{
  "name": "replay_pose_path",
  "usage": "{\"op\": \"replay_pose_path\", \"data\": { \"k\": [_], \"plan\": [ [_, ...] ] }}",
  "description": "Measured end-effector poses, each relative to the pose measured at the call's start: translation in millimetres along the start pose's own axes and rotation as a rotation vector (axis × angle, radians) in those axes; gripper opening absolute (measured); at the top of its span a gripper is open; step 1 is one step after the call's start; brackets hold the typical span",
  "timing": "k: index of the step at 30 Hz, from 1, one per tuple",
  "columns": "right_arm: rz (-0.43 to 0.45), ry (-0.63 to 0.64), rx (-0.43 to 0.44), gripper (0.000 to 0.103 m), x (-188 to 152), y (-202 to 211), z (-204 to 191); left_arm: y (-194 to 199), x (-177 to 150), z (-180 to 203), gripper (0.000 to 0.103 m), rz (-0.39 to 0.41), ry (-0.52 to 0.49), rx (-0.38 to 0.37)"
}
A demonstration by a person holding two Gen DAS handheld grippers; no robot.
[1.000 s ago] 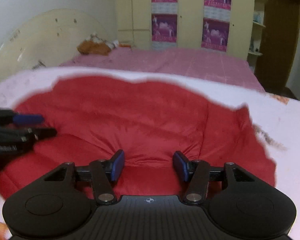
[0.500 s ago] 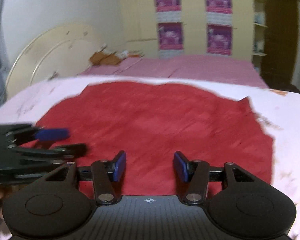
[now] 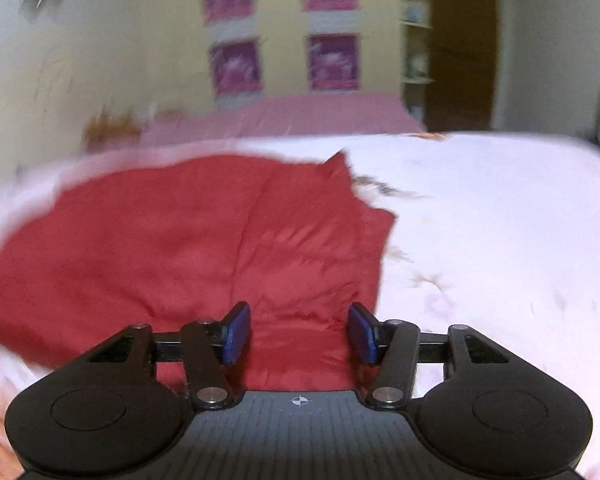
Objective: Fold large clothes
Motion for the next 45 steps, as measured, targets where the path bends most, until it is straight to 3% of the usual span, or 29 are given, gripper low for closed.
{"op": "replay_pose_path", "data": {
  "k": [5,8,13,18,22,24,25,28,31,37,45],
  "plan": [
    [-0.056,-0.405,0.102,0.054,-20.7,13.0,42.0,8.4,-28.4,-24.5,0.066,-0.080,0.384,-0.130],
    [-0.085,-0.562,0.141,0.054,-30.6,4.7,55.8,-7.5,-42.0,-33.7,0.057,-0.117,0.576,-0.196],
    [-0.085,-0.670,0.193,0.054,-32.1,-10.8,62.9,-36.2,-38.9,-45.7,0.053,-0.077,0.716,-0.238],
    [-0.063,-0.724,0.214,0.054,-27.2,-31.6,65.0,-59.7,-27.5,-46.1,0.047,-0.074,0.720,-0.240],
    [-0.055,-0.682,0.195,0.054,-22.2,-41.1,57.8,-70.4,-21.4,-45.6,0.043,-0.076,0.695,-0.223],
    [-0.055,-0.647,0.182,0.054,-18.3,-45.8,52.9,-68.7,-20.8,-44.6,0.035,-0.084,0.656,-0.201],
    [-0.059,-0.623,0.169,0.041,-17.9,-46.3,51.0,-69.3,-18.6,-42.3,0.032,-0.087,0.631,-0.191],
    [-0.072,-0.560,0.154,0.021,-15.5,-47.9,44.1,-65.7,-11.7,-32.7,0.025,-0.094,0.542,-0.152],
    [-0.070,-0.508,0.138,0.016,-13.3,-45.8,38.1,-59.0,-5.9,-25.9,0.021,-0.102,0.477,-0.120],
    [-0.076,-0.435,0.122,0.013,-8.3,-33.4,29.6,-42.3,4.3,-15.0,0.018,-0.100,0.397,-0.094],
    [-0.094,-0.392,0.114,0.013,-23.1,2.5,38.7,-3.0,-15.3,-0.6,0.018,-0.113,0.374,-0.097]
  ]
}}
Point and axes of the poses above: each gripper's, at about its wrist camera, not at the fingertips, and y roughly against the way its jaws point, z to its right, x to its top, the point moved 7 cm from there along -y, roughly the way its jaws point, and after that the axes turned 1 degree about -x, right-handed, at the moved point
